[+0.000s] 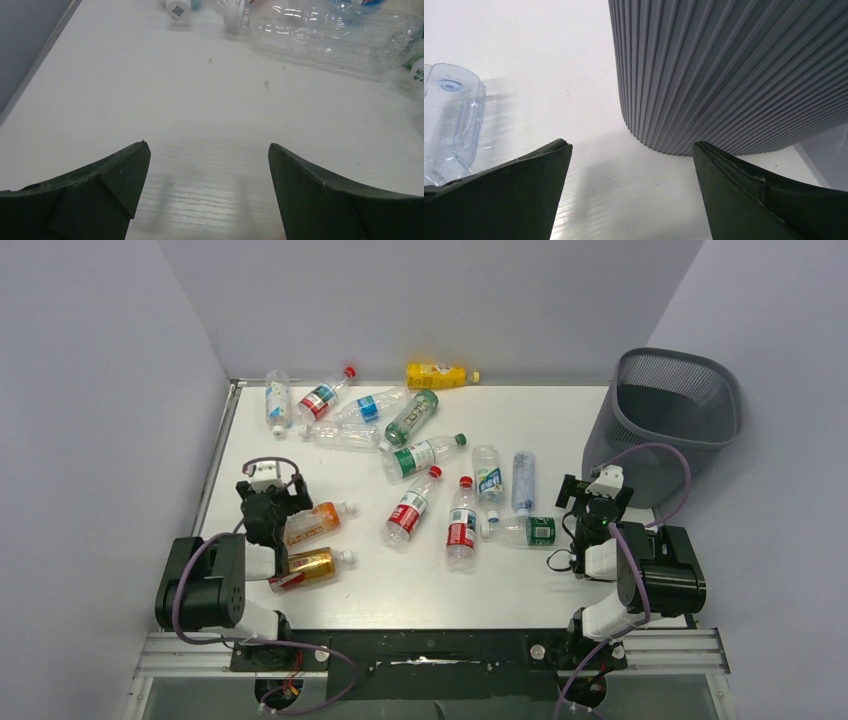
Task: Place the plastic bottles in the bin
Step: Pick up the plastic bottle at the center of the board.
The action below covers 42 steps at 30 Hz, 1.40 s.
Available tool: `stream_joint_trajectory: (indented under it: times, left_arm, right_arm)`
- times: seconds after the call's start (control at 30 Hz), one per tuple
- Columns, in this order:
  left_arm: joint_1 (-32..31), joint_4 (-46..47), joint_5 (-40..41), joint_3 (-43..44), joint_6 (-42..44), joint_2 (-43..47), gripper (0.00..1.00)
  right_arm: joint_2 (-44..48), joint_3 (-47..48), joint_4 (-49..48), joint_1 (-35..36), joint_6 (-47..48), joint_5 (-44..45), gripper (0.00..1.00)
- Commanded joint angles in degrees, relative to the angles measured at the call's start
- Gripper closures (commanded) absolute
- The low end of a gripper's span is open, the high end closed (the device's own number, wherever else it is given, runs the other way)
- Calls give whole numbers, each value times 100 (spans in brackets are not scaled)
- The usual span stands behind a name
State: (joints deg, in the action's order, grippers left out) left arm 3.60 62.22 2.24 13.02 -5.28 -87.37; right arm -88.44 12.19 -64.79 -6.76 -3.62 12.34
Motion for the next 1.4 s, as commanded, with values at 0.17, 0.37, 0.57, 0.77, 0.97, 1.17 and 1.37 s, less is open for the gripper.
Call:
stream_joint_trajectory:
  times: [0.17, 0.37, 0.57, 0.77, 0.97, 1.17, 1.37]
  left_arm:
    - [-394, -1528, 409, 652, -426, 1463, 10]
    - [-738, -2376, -127, 1343, -697, 1873, 10]
    - [-824, -3283, -877, 2242, -1047, 2178, 10]
    - [-860, -3937, -1103, 2962, -1412, 2437, 10]
    - [-860, -4433, -721, 3255, -2778, 2692, 10]
    - [-890, -5697, -1697, 4227, -2753, 2265, 10]
    - [-797, -5218, -3098, 3977, -2761, 2127, 10]
  right_arm:
    - [1144, 816, 1681, 236, 17, 531, 2]
    - [1748, 1821, 3555, 495, -601, 565, 2]
    - [1394, 3590, 5920, 1355, -224, 229, 2]
    - [1048, 4602, 7315, 2448, -173, 608, 2]
    - [946, 4726, 8207, 2673, -788, 551, 2]
    - [1466, 4106, 8199, 2080, -1241, -596, 2]
    - [1465, 4069, 8315, 1475, -1486, -912, 2]
